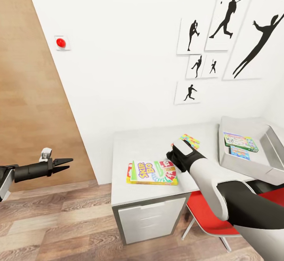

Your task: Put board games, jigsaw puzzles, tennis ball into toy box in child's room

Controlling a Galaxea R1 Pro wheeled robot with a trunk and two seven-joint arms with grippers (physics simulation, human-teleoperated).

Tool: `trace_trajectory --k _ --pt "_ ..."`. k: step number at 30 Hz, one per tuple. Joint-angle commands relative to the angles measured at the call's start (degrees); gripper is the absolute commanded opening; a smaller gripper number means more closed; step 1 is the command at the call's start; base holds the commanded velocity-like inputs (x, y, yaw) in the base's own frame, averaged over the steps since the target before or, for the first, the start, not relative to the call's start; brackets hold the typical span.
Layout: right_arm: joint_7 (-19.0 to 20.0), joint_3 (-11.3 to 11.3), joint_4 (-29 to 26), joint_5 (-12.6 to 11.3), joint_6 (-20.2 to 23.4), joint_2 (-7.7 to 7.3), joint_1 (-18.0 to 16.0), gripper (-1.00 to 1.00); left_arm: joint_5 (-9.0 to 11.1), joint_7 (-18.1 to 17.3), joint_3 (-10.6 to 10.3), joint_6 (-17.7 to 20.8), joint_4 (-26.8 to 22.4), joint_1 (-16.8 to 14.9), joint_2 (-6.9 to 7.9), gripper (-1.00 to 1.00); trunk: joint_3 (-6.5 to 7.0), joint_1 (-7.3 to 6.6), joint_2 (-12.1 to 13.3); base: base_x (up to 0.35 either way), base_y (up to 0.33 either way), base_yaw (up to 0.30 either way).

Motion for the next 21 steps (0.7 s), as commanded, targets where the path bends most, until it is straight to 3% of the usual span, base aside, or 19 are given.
trace_trajectory --k 1,21 --pt "-0.6 0.4 -0.1 -0.2 0.5 0.00 0.0 1.00 0.1 -0.1 0.0 0.5 0.0 0.0 0.02 1.00 -0.06 0.00 0.0 0.000 0.000 0.000" --pt "-2.2 0.3 -0.1 -0.2 0.7 0.41 0.0 1.00 0.1 -0.1 0.0 0.5 0.0 0.0 0.06 1.00 -0.06 0.00 0.0 -0.028 0.020 0.000"
